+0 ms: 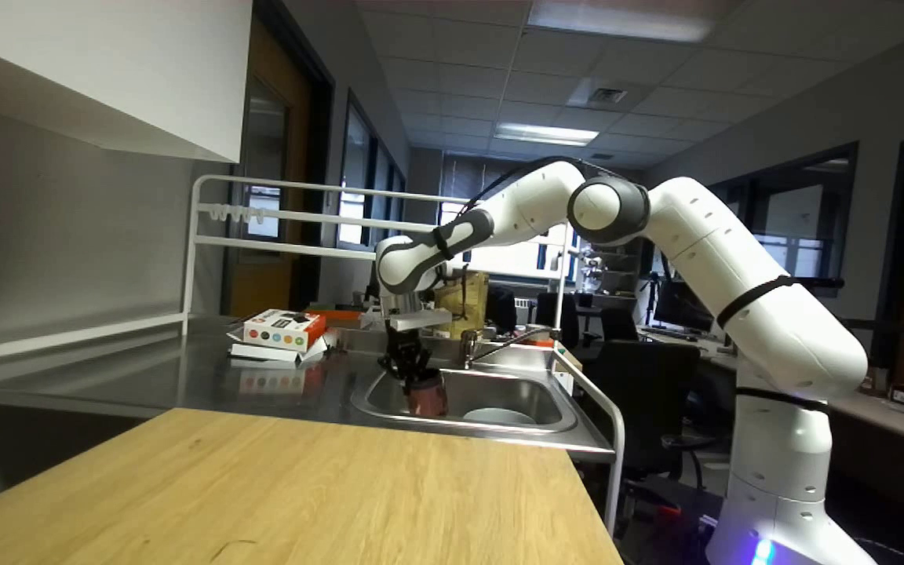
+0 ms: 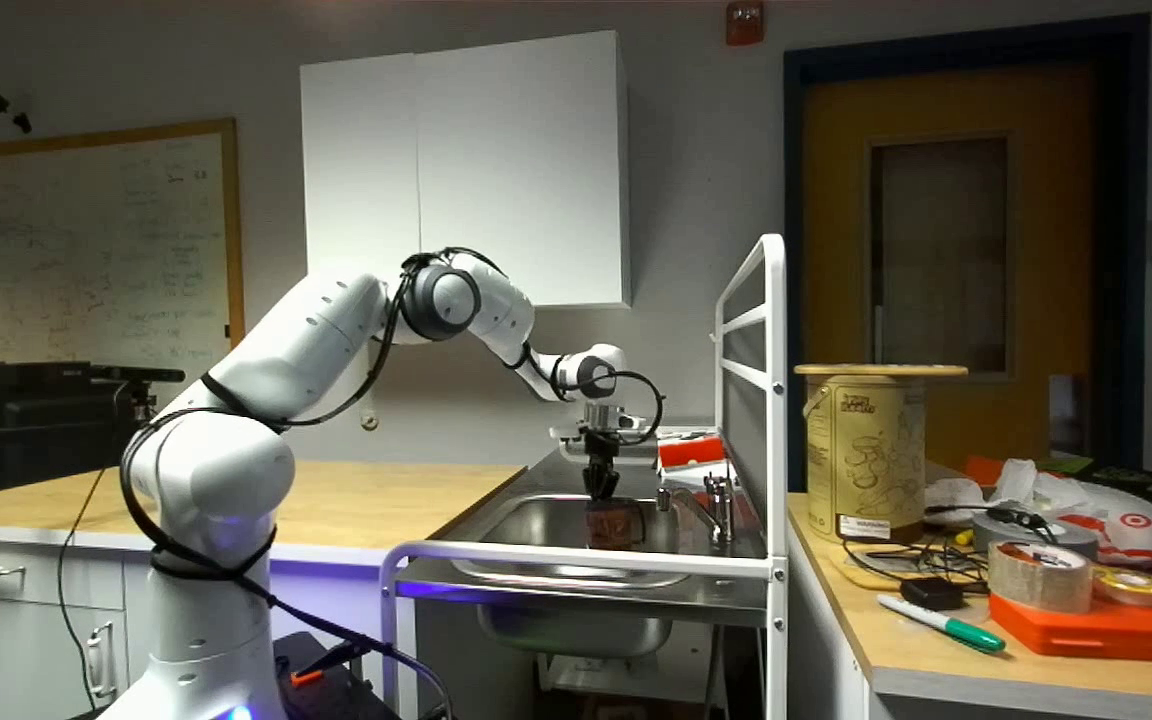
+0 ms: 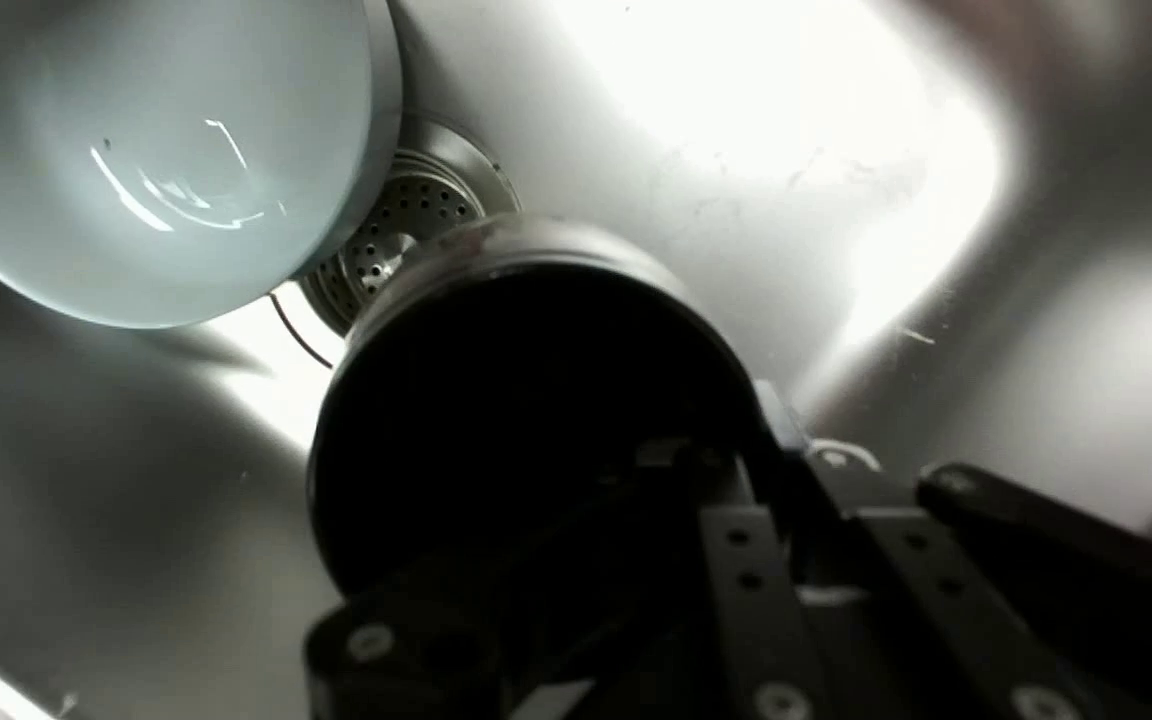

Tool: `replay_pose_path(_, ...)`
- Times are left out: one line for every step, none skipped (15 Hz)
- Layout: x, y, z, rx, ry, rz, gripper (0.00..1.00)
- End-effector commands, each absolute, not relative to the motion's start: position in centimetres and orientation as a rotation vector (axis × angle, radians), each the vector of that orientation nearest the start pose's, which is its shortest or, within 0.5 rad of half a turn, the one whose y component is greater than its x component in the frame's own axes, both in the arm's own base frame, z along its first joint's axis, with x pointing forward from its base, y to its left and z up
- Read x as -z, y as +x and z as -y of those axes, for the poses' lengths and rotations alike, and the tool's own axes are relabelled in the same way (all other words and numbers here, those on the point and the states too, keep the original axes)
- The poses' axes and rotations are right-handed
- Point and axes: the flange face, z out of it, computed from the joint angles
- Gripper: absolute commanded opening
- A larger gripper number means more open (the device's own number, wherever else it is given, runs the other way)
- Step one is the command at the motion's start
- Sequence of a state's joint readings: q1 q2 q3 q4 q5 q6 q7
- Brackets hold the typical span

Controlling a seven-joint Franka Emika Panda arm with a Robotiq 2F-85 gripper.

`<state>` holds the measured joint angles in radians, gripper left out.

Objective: Remove the brown mug from the sink

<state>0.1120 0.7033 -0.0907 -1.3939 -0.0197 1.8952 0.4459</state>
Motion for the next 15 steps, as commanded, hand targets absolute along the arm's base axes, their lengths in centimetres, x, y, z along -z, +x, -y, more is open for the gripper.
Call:
replay_pose_path(-35.5,68.6,-3.3,-0.174,-3.209,-0.700,0.05)
replay_pose_path(-37.3,68.7,-3.5,-0.100,-3.213,-0.673,0.05)
replay_pose_path(-39.2,68.9,-3.7,-0.026,-3.212,-0.644,0.05)
replay_pose_path(-40.7,69.2,-3.8,0.031,-3.207,-0.628,0.05)
replay_pose_path(-42.1,69.6,-4.0,0.086,-3.200,-0.620,0.05)
replay_pose_path(-43.2,69.9,-4.1,0.129,-3.188,-0.610,0.05)
replay_pose_path(-44.0,70.3,-4.3,0.163,-3.178,-0.603,0.05)
replay_pose_path(-44.4,70.8,-4.6,0.186,-3.168,-0.591,0.05)
replay_pose_path(-44.6,71.1,-4.9,0.201,-3.162,-0.576,0.05)
replay_pose_path(-44.4,71.7,-5.2,0.211,-3.159,-0.562,0.05)
replay_pose_path(-44.3,72.0,-5.6,0.210,-3.151,-0.546,0.05)
replay_pose_path(-44.1,72.5,-6.1,0.210,-3.148,-0.526,0.05)
replay_pose_path(-43.9,72.9,-6.7,0.206,-3.143,-0.506,0.05)
replay_pose_path(-43.7,73.3,-7.4,0.206,-3.142,-0.481,0.05)
replay_pose_path(-43.4,73.8,-8.1,0.207,-3.140,-0.448,0.05)
